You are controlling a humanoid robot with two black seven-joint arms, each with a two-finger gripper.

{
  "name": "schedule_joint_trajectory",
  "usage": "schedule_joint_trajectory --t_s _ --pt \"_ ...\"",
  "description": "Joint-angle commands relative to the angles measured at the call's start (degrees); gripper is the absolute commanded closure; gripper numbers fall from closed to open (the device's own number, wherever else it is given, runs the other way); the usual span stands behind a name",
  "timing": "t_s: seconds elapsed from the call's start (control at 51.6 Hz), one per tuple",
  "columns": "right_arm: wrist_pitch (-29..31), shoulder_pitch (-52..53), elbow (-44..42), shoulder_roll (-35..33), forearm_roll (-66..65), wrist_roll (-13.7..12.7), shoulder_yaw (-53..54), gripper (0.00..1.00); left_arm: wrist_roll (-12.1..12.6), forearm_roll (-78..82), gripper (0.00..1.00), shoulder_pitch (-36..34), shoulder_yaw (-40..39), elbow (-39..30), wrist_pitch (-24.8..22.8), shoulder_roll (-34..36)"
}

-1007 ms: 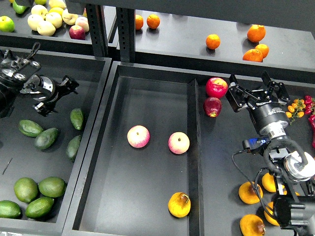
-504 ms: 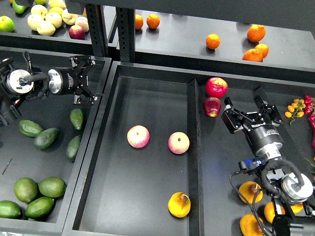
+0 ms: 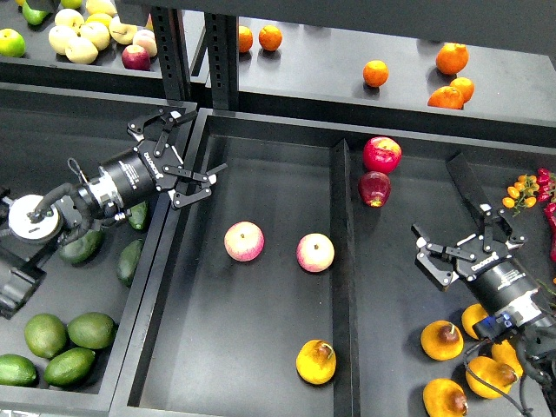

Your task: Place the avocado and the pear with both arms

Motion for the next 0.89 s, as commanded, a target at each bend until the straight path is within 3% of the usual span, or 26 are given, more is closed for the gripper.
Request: schedule_joint_trajectory --t_s 0.0,0.194,0.426,0.523,0.872 --pt "1.36 2.47 -0.34 -1.52 -2.91 -0.64 -4.01 0.0 0.01 0.04 0.01 4.33 -4.32 -2.34 -0.01 -5.71" --pt "3.38 7.13 -0.34 -1.79 -5.28 -0.64 -12.0 0.0 0.01 0.04 0.01 8.73 -8.01 -3.66 -0.01 -11.69" --pt "4.17 14.52 -2.1 -1.87 -11.17 -0.64 -22.99 0.0 0.01 0.04 0.01 14.79 -10.3 -8.67 -0.01 -11.69" --pt "7.15 16.36 -4.55 -1.87 -14.06 -0.64 -26.94 0.0 0.01 0.3 0.01 17.87 -10.48 -11.3 -0.01 -11.69" --pt "8.79 18.82 -11.32 -1.87 -20.66 -0.64 -42.5 0.0 0.01 1.18 0.01 21.21 -10.21 -14.03 -0.01 -11.69"
